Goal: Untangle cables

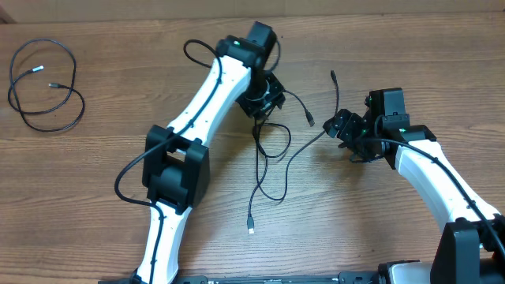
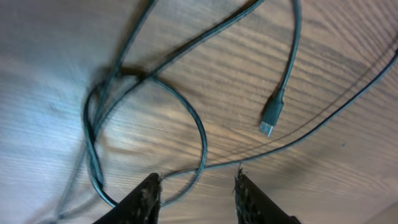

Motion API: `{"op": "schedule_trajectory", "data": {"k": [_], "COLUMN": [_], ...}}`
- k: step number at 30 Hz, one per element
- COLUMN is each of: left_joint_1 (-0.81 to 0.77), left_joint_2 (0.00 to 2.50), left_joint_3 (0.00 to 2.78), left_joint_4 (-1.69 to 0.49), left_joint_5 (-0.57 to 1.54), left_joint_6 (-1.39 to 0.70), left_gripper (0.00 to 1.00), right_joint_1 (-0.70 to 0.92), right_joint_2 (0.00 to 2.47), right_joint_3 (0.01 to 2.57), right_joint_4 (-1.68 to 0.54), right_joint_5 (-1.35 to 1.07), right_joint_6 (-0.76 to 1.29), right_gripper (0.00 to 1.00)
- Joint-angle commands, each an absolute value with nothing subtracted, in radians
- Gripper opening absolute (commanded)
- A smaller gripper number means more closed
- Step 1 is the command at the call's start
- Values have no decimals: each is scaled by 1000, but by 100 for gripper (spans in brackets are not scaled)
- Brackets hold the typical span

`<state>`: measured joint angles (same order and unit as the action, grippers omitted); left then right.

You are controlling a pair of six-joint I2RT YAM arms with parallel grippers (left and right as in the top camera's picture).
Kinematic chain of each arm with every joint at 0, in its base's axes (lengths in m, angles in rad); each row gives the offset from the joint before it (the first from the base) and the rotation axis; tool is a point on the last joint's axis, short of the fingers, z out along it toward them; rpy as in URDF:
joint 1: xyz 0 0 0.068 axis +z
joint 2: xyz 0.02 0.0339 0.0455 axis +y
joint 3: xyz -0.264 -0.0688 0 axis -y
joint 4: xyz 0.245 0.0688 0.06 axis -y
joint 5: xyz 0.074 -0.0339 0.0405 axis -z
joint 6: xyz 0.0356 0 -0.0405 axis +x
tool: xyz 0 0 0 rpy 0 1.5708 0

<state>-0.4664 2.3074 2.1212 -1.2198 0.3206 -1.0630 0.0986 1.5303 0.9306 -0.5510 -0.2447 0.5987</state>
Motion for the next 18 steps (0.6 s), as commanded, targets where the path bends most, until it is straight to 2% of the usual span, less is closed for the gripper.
{"op": "schedule_trajectory", "data": {"k": [1, 5, 8, 12, 15, 18], "left_joint_1": [-500, -529, -545, -559, -569, -579], "left_joint_2": [2323, 2325, 2335, 2350, 2370, 2402], "left_joint_3": [2128, 2124, 2117, 2109, 2108, 2107], "left_joint_4": [-1223, -1223, -1217, -1221, -1221, -1219], "left_joint_5": [254, 155, 142, 112, 112, 112], "left_joint_6": [-1411, -1662, -1771, -1768, -1718, -1697], "left_gripper": [44, 50, 56, 57, 49, 47], "right_joint_1": [97, 97, 97, 97, 97, 97], "right_joint_2": [1509, 1509, 1509, 1509, 1509, 1509], "right_joint_3": [950, 950, 950, 950, 950, 950], "right_joint_4": [-548, -548, -550, -556, -555, -556], "right_joint_5": [-217, -217, -217, -217, -216, -217], "right_joint_6": [595, 595, 595, 595, 595, 595], "right_gripper": [85, 87, 88, 89, 92, 92]}}
